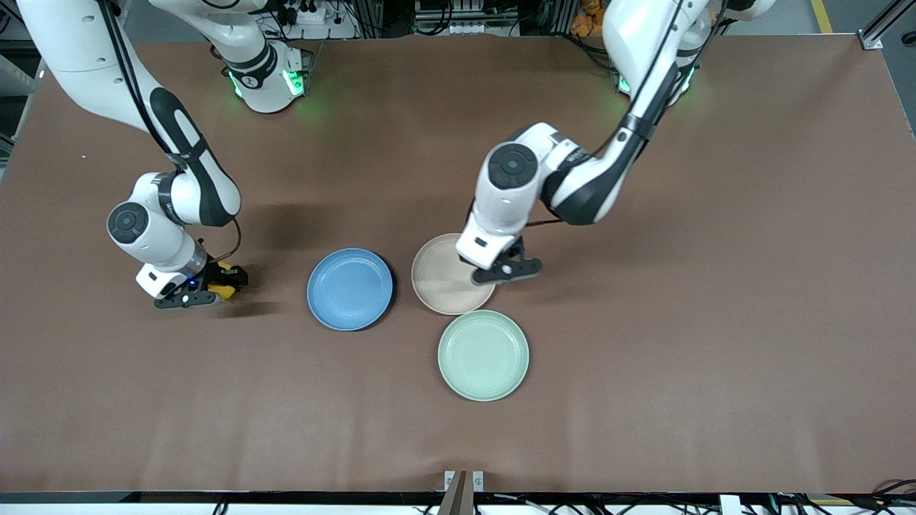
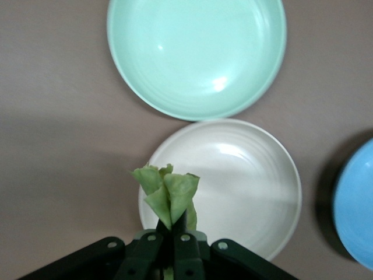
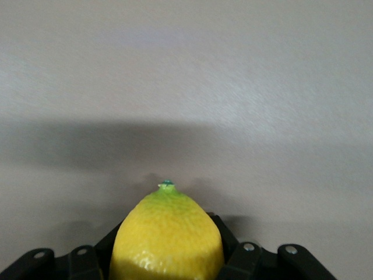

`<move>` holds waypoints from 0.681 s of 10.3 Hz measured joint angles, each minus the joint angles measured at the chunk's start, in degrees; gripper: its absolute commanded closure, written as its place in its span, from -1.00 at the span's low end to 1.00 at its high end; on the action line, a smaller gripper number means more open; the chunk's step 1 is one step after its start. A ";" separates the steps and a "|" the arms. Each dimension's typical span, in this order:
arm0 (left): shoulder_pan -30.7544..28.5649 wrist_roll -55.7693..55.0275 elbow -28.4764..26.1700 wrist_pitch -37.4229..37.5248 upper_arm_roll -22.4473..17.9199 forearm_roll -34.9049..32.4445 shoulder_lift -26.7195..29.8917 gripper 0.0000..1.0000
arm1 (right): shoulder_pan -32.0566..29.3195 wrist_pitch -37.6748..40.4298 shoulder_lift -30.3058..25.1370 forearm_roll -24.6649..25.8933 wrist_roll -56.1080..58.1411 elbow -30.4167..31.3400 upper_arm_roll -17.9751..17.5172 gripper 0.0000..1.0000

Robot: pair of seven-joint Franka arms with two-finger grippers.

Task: Place lemon and lettuce in plates
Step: 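Carry the lemon to the blue plate while the left gripper carries lettuce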

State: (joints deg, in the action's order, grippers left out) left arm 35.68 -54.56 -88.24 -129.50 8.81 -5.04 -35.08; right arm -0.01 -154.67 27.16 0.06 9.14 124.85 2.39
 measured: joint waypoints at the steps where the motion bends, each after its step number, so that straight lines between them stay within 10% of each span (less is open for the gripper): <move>1: 1.11 1.07 0.42 -0.36 0.07 -0.01 -0.47 1.00 | 0.48 3.93 -0.08 -0.01 -0.02 -1.93 -0.34 0.28; 6: 2.67 3.29 0.88 -6.18 0.08 -0.01 -4.15 0.83 | 2.85 15.00 -0.48 -3.72 -2.58 -10.61 -3.66 0.28; 7: 2.85 3.29 0.90 -7.21 0.11 -0.01 -4.87 -0.98 | 4.57 15.00 -0.47 -3.76 -4.91 -11.07 -3.78 0.28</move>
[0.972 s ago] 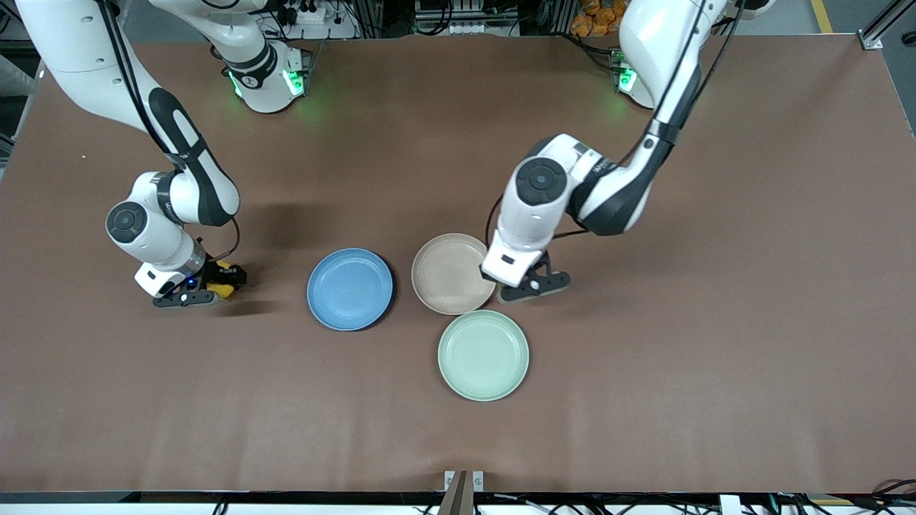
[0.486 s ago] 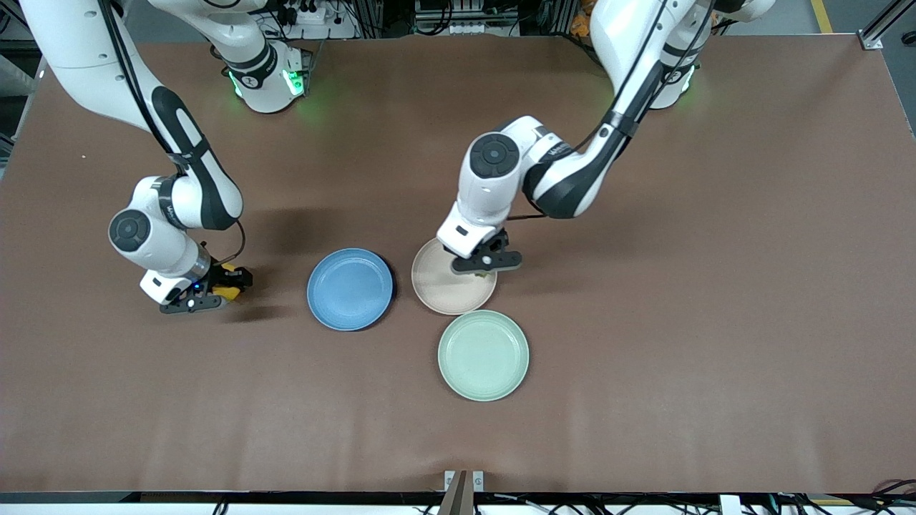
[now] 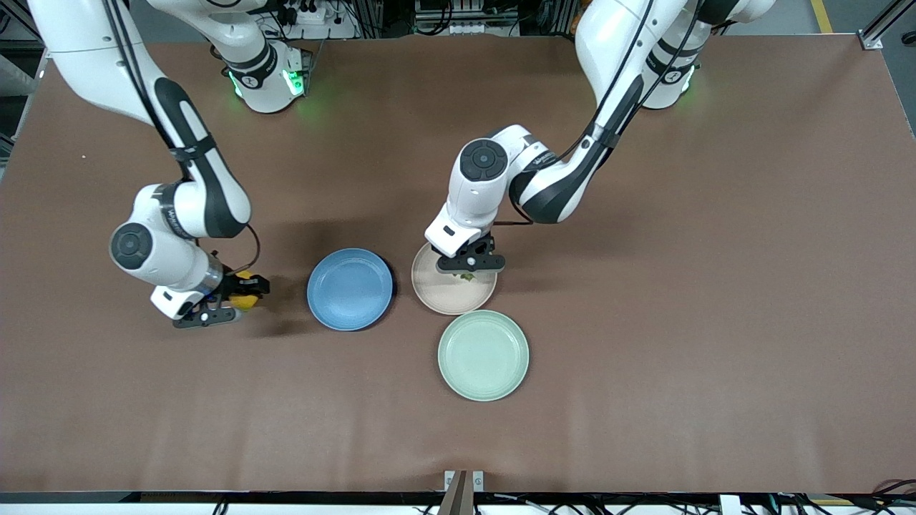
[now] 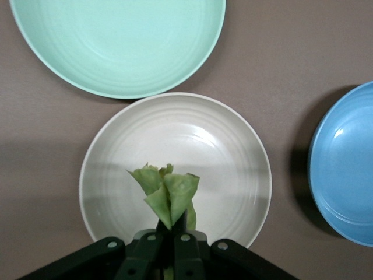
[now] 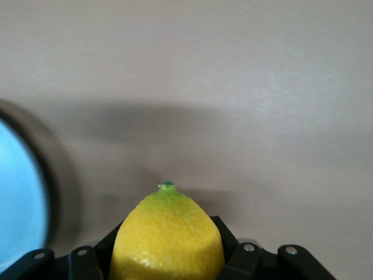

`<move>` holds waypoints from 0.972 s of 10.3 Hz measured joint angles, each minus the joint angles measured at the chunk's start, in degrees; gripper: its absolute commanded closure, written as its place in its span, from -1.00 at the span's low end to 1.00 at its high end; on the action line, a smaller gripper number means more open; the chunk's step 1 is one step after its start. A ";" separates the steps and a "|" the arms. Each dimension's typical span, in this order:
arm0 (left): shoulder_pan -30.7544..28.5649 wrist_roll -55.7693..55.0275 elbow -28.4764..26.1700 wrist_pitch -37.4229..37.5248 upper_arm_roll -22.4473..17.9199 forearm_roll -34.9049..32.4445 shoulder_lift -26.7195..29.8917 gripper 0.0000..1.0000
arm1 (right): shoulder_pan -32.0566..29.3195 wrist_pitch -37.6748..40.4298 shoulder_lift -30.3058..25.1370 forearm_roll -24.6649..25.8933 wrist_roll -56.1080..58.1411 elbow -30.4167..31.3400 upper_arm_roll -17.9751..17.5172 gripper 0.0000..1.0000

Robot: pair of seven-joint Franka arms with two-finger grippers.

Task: Place lemon and lettuce in plates
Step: 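Carry the lemon to the blue plate while the left gripper carries lettuce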

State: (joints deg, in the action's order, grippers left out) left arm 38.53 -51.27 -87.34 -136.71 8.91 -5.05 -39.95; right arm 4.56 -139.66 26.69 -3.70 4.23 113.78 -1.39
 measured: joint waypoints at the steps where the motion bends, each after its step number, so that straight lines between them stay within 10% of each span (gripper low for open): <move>1: 0.38 0.00 0.07 -0.32 0.02 -0.03 -0.35 -1.00 | 2.08 0.00 0.04 -0.04 -3.02 -0.73 -0.08 0.28; 10: -2.14 -0.31 1.56 -0.22 -1.38 -0.32 0.61 -1.00 | 14.11 -0.04 7.26 -0.13 -18.27 -7.86 -0.26 0.16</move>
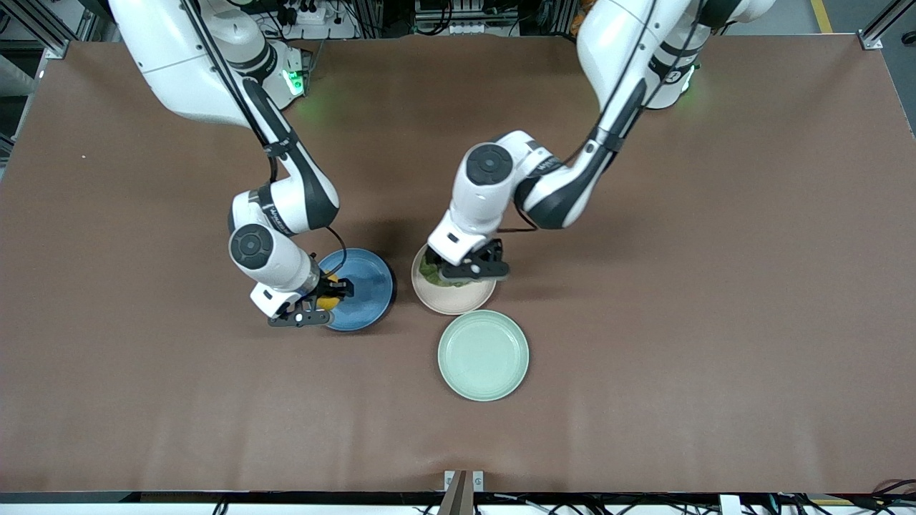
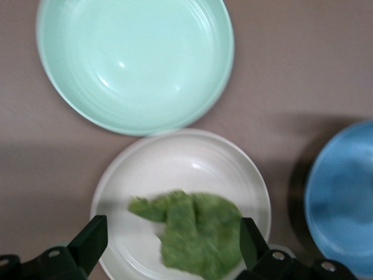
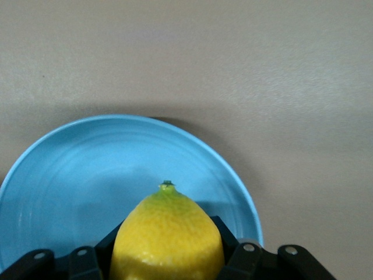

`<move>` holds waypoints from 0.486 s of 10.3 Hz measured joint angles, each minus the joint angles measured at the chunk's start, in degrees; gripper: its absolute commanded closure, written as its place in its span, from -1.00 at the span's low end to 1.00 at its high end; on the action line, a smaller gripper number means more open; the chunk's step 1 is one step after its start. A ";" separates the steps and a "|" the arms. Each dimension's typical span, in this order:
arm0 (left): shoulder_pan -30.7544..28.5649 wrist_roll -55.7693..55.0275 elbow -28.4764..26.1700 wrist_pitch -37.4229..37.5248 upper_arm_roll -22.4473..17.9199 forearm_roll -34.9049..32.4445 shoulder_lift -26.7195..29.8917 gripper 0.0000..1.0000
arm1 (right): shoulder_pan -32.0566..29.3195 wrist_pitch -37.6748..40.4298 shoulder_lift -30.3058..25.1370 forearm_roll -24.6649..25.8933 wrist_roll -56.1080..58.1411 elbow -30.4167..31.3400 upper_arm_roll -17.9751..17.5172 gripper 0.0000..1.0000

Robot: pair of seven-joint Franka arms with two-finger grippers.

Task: Place lemon and lettuce in plates
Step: 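Carry the lemon to the blue plate while the left gripper carries lettuce, then open the left gripper to drop the lettuce onto the cream plate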

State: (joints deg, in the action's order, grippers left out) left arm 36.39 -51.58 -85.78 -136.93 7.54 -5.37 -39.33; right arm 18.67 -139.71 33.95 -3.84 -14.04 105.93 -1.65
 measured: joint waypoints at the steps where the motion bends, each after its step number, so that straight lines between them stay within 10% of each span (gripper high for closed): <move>1: -1.83 0.41 0.03 0.35 -0.12 -0.19 0.34 -1.00 | 0.35 -0.27 0.39 0.00 0.00 -0.15 0.00 0.10; 5: -7.53 8.04 0.35 5.12 -0.81 -0.29 2.68 -1.00 | 1.78 -3.62 2.86 0.00 -0.08 -0.31 0.01 -0.31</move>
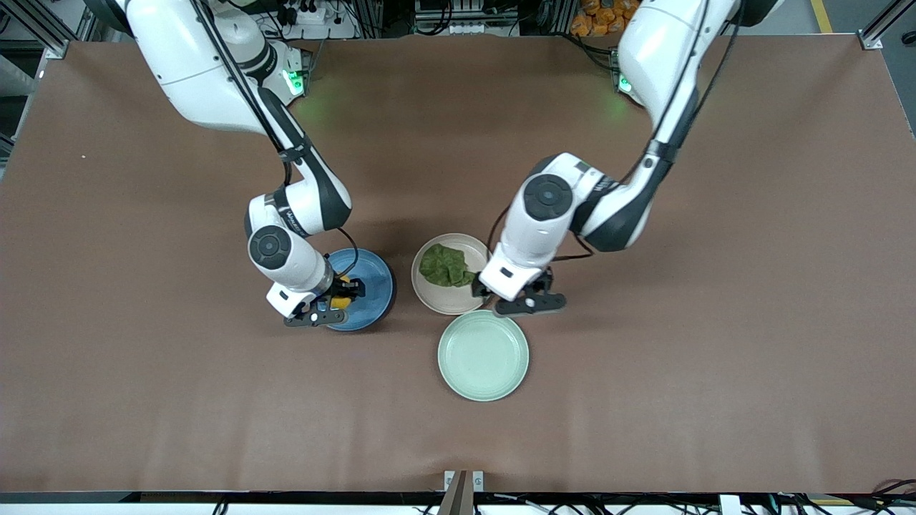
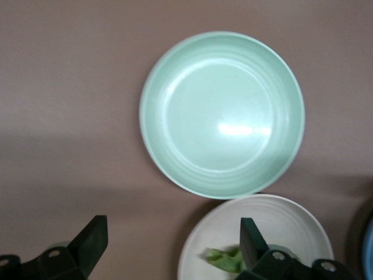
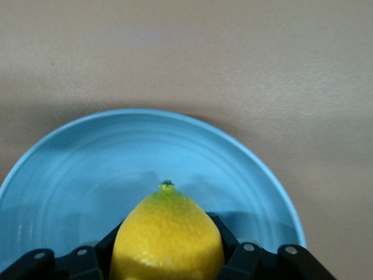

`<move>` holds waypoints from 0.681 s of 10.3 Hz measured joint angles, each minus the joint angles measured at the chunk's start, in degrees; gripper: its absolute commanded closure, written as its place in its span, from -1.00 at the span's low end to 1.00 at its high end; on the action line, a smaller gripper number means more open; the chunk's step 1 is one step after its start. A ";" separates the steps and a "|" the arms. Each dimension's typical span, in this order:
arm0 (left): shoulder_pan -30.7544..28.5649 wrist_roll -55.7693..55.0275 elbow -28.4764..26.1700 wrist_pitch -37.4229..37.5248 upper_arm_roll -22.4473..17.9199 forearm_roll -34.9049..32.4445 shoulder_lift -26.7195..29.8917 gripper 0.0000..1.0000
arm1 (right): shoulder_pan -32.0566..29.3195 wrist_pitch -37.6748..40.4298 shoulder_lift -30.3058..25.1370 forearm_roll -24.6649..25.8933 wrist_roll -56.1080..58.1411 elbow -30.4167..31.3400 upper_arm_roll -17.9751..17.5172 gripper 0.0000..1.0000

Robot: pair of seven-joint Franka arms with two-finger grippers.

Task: Place lemon and lettuce in plates
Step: 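Open the left gripper to drop the lettuce onto the cream plate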

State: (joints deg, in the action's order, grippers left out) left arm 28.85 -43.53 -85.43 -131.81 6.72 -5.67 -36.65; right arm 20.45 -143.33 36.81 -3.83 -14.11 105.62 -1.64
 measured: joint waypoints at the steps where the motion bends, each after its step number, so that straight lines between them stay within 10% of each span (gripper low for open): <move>1: -1.45 1.27 0.01 1.17 -0.14 0.00 0.86 -1.00 | 0.14 -0.28 0.21 0.00 -0.06 -0.03 0.10 -0.54; 2: -2.81 2.09 0.00 1.67 -0.26 -0.01 1.22 -1.00 | 0.15 -0.33 0.21 -0.01 -0.09 -0.17 0.09 -1.00; 7: -8.63 11.43 0.16 8.59 -3.23 -0.04 3.01 -1.00 | 0.16 -0.36 0.29 0.00 -0.15 -0.86 0.21 -1.00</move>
State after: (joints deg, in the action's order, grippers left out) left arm 20.22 -32.11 -85.28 -123.23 3.49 -5.71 -33.64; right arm 20.61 -143.69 37.10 -3.84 -14.26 104.75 -1.43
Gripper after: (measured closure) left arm 0.000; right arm 0.000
